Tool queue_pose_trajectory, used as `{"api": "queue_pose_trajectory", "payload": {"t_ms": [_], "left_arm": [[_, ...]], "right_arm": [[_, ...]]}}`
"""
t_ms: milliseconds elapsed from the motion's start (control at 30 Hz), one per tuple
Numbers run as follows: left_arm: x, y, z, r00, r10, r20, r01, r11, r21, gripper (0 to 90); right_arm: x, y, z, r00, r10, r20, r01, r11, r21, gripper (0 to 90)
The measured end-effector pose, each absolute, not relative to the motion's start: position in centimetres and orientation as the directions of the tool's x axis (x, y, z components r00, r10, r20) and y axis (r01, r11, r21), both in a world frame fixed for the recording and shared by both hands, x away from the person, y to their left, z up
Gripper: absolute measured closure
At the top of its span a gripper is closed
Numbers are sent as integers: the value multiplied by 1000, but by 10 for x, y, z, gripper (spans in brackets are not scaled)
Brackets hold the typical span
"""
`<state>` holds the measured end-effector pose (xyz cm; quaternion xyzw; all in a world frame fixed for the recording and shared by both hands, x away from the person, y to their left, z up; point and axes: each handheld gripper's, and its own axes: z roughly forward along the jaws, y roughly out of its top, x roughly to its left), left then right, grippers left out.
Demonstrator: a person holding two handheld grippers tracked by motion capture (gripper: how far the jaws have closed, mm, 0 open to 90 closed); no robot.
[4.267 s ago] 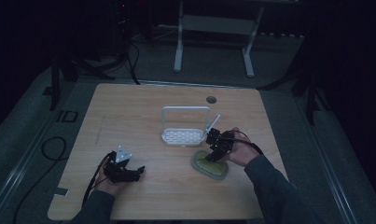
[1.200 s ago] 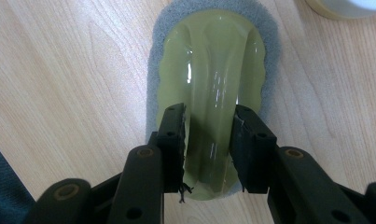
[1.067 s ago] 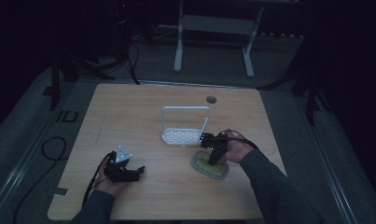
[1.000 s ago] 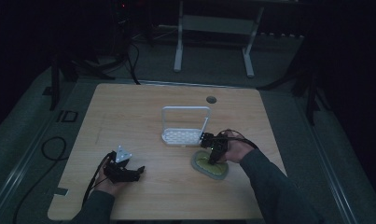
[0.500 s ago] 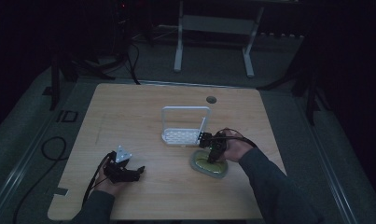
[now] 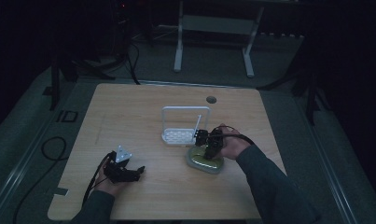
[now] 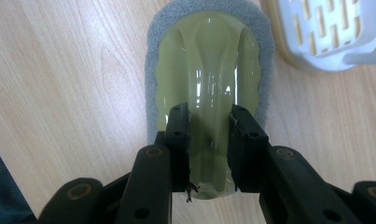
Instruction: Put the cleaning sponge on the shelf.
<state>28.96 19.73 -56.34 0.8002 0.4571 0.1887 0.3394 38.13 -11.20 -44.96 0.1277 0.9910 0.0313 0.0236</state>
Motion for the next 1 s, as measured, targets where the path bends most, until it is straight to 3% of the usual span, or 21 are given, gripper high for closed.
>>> {"api": "queue_pose_trajectory", "payload": {"t_ms": [1000], "left_arm": [[290,197,-563,511,860,-9,603,-351,716,154]], "right_arm": [[381,-86,-435,-976,166,-141,151,982,113,718]]}}
